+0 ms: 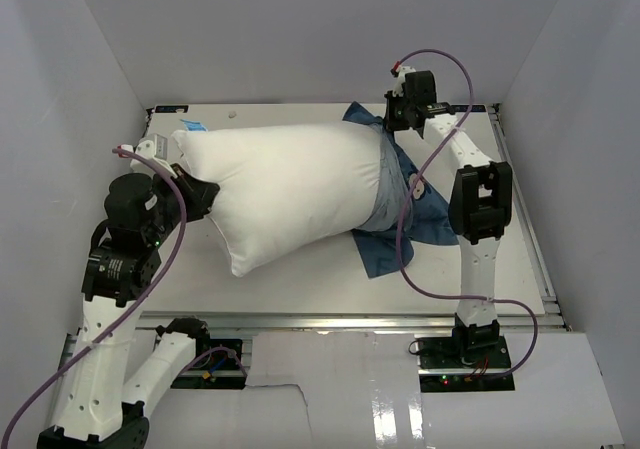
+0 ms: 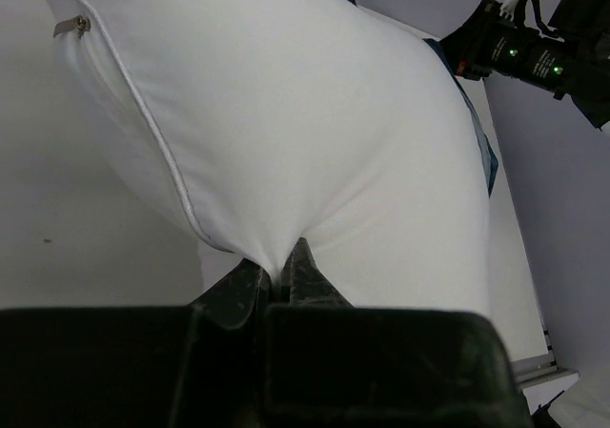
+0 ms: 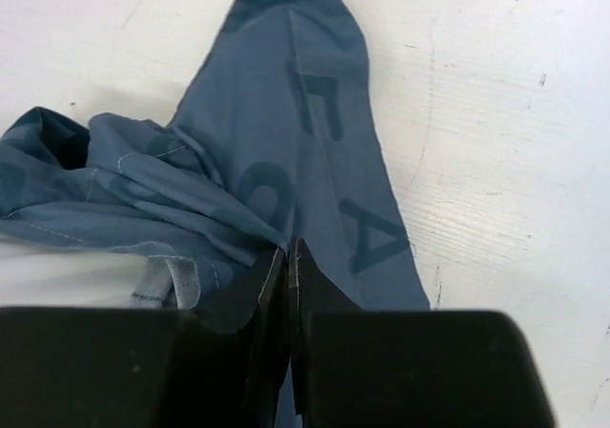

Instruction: Remove the pillowcase from the pillow

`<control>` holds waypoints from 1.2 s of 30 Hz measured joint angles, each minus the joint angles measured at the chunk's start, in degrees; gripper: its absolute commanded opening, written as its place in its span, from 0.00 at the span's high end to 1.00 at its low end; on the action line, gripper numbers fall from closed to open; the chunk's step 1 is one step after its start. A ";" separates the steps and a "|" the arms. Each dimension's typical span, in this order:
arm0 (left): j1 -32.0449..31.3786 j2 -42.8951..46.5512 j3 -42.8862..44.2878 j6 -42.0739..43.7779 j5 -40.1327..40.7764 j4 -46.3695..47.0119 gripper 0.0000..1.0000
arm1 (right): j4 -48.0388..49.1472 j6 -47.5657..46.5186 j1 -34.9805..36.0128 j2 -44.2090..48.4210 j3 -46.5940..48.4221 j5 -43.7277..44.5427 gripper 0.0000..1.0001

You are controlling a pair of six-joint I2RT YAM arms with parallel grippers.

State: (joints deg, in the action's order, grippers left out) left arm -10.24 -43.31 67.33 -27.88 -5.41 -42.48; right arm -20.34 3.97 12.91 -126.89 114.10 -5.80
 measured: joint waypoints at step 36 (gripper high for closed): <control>1.14 -11.80 -5.86 -1.07 15.04 7.78 1.00 | 13.29 3.08 -3.39 50.01 -51.01 -14.21 0.09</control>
State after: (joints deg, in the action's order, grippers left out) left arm -9.10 -55.11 61.47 -28.95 9.63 -34.70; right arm -7.05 7.05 9.52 -76.88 63.09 -20.01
